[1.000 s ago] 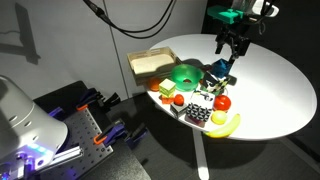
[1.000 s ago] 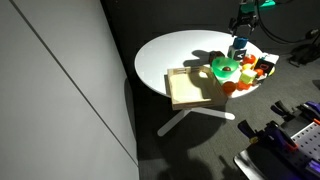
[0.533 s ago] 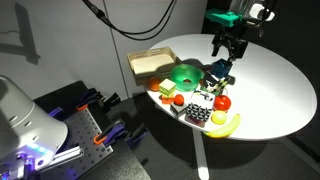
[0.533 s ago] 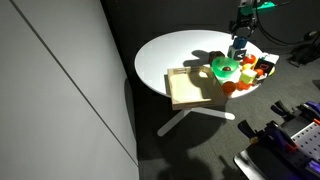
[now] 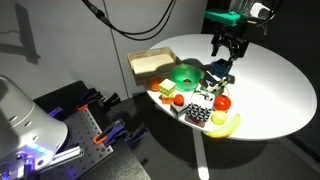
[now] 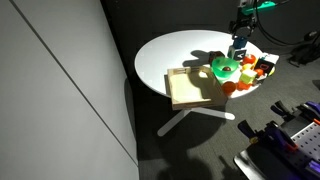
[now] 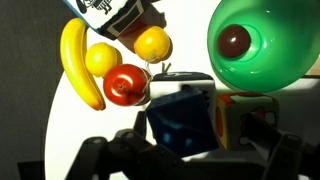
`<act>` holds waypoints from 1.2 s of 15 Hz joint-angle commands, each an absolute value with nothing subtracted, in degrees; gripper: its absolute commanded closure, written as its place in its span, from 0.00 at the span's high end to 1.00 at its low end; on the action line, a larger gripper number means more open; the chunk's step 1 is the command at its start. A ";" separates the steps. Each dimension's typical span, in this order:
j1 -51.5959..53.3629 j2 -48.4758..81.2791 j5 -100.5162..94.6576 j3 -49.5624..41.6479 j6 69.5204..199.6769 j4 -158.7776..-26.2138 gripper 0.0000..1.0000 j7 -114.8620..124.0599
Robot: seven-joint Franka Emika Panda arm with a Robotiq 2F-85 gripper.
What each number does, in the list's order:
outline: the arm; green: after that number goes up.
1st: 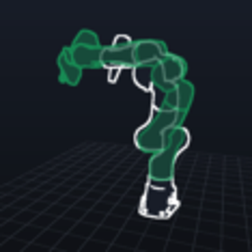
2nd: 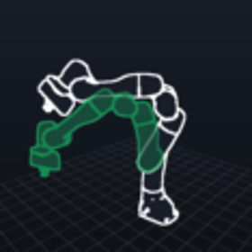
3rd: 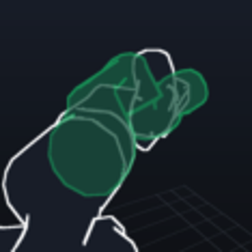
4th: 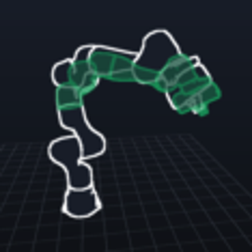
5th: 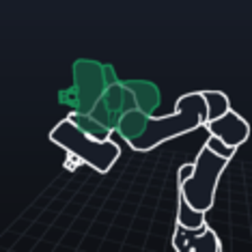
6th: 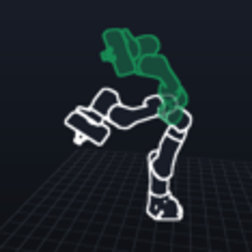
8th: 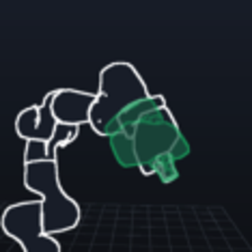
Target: Put the blue block in the green bowl
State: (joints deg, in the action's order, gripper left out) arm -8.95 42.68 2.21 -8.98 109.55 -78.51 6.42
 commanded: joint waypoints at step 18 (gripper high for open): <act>-10.36 44.26 -0.76 -8.24 112.63 -77.27 1.00 1.95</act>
